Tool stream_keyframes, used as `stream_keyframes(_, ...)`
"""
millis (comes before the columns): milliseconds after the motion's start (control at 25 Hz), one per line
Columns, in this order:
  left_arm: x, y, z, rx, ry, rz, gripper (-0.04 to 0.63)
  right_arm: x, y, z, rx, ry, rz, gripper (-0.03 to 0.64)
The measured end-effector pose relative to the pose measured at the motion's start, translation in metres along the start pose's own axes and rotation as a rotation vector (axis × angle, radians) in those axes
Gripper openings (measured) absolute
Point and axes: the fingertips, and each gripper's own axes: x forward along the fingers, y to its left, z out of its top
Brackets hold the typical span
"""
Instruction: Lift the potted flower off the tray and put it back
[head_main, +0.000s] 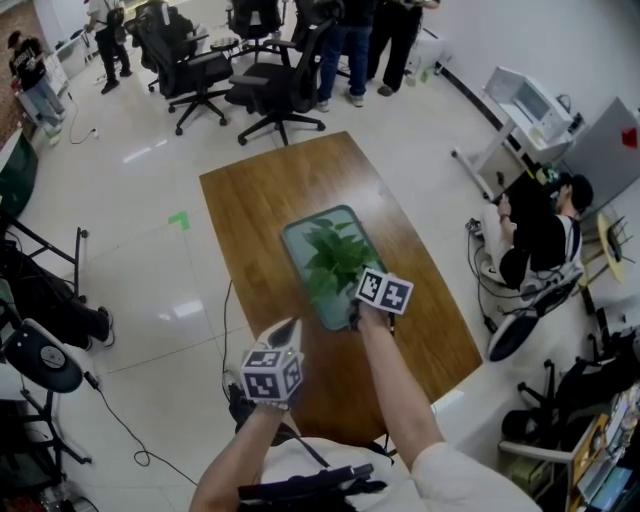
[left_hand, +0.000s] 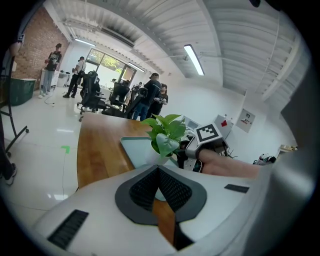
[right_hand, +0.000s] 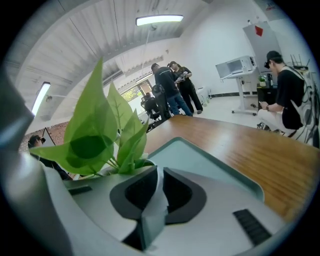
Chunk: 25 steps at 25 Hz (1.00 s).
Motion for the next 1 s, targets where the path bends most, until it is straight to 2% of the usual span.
stream_keyframes(240,-0.015,0.01,-0.001,-0.014,-0.021,0.022,-0.005,-0.002,0.049,0.0,-0.047,0.003,0.078,0.043)
stream_keyframes(600,-0.043,0.037,-0.009,-0.05,-0.052,0.073,-0.005,0.01,0.116,-0.045,-0.111,0.083,0.177,0.043)
stream_keyframes(1000,-0.067,0.051,-0.024,-0.081,-0.061,0.095,-0.005,0.006,0.134,-0.108,-0.159,0.173,0.189,0.043)
